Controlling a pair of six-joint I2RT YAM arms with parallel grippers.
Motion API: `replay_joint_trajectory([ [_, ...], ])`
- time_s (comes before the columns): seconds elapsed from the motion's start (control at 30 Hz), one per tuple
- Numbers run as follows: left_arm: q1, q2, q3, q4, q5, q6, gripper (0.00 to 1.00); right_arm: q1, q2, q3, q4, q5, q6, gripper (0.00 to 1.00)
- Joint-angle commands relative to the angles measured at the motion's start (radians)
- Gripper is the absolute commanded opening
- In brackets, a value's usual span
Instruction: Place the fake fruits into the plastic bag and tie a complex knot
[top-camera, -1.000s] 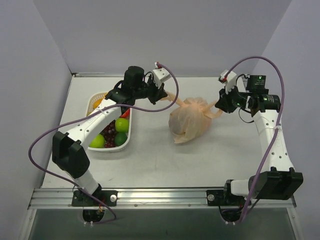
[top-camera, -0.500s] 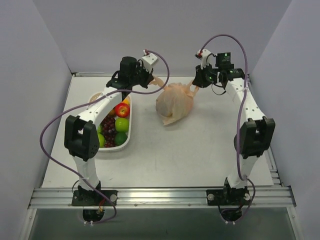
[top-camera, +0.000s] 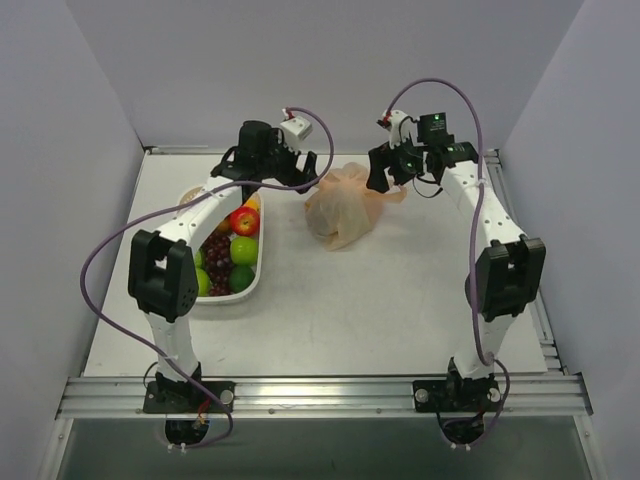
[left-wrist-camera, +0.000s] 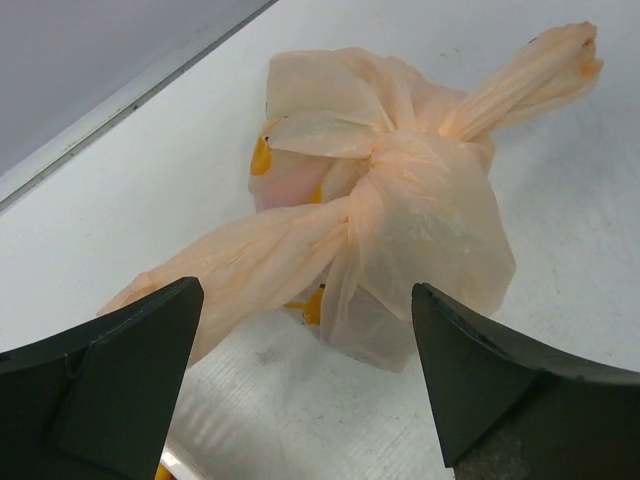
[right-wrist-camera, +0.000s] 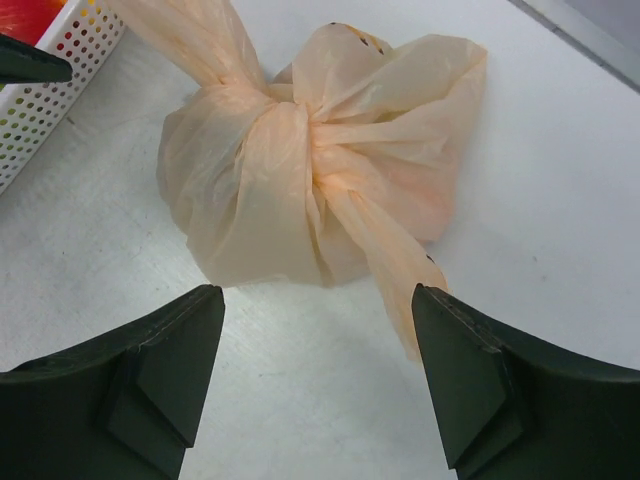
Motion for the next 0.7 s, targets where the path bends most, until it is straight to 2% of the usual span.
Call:
replay_joint_trajectory([
  [0.0, 0.010, -0.107, 0.089, -0.111, 0.028, -0.021, 0.97, -0.026, -0.171, -0.017, -0.044, 0.028, -0.024, 0.78],
  [0.23, 0.043, -0.276, 0.066, -0.345, 0.089, -0.077, 0.97, -0.071, -0.365, -0.097, -0.165, 0.047, 0.025, 0.89],
  [0.37, 0.069, -0.380, -0.020, -0.439, 0.196, -0.062, 0.97, -0.077, -0.421, -0.138, -0.313, 0.099, 0.093, 0.92],
  [0.47, 0.109, -0.474, -0.126, -0.474, 0.230, -0.087, 0.98, -0.077, -0.474, -0.239, -0.357, 0.103, 0.173, 0.93],
  [0.6, 0.131, -0.563, -0.241, -0.534, 0.129, -0.131, 0.97, -0.074, -0.595, -0.426, -0.345, 0.048, 0.234, 0.93],
  [0.67, 0.137, -0.584, -0.308, -0.580, 0.143, -0.125, 0.97, -0.074, -0.634, -0.546, -0.322, -0.007, 0.265, 0.94],
])
